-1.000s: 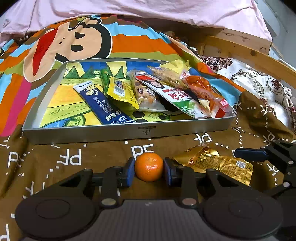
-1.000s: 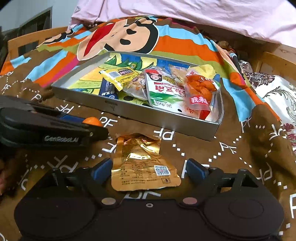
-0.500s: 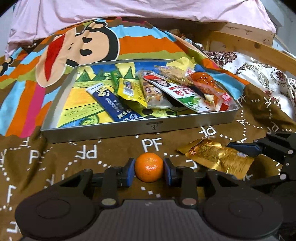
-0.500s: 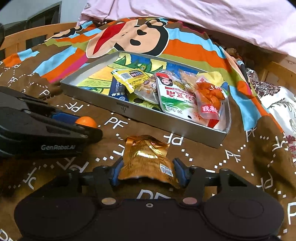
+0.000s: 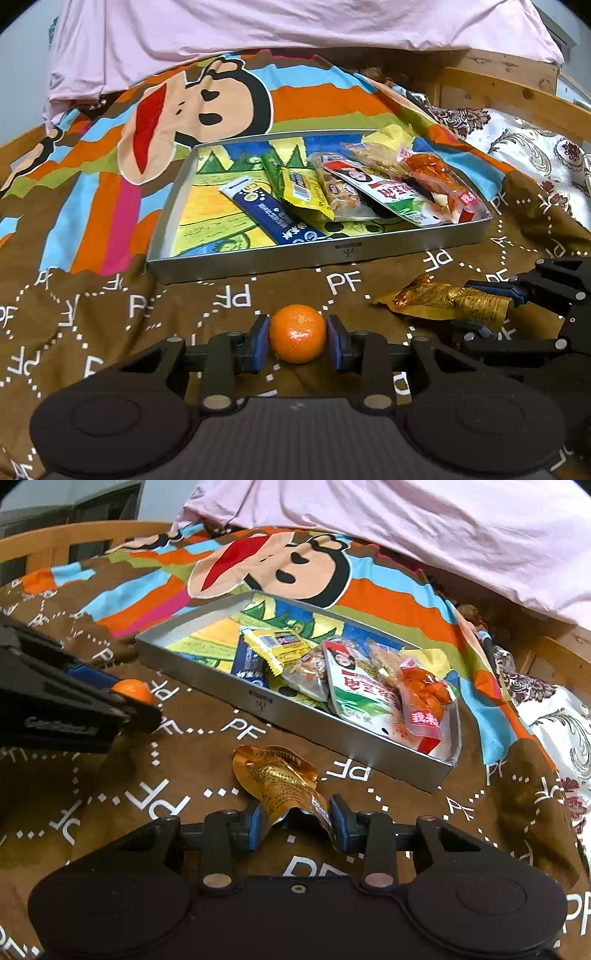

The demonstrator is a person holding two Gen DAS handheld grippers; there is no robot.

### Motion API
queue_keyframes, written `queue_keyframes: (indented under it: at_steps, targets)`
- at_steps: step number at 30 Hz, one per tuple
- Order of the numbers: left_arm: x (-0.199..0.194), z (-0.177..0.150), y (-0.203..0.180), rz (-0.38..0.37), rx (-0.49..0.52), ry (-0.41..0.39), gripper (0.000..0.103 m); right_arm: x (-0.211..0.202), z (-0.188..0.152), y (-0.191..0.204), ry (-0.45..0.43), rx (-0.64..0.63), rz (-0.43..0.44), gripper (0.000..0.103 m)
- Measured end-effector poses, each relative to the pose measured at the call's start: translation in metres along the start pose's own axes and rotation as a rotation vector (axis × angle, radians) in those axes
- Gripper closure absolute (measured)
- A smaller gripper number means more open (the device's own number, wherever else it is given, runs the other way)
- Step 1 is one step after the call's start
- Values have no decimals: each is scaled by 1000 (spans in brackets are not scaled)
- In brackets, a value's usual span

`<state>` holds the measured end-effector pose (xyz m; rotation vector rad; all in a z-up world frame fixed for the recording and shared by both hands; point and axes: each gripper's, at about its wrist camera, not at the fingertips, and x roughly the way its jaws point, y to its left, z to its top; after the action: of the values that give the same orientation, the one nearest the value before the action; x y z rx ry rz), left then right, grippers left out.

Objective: Organize snacks
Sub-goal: 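Lift the gold foil packet with the right tool while the left tool lifts the orange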

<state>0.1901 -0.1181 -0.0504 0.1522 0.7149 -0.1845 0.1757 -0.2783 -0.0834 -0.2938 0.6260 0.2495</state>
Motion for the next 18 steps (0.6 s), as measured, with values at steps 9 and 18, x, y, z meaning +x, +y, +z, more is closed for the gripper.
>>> queue_keyframes:
  at_steps: [9,18]
  targets:
    - [-11,-1,2,-9,-26,-19,68,1,-10,-4,-60,83,23,65]
    - [-21,9,1,2,-27,-57,68,-8,-5,-7,-113,116,19,65]
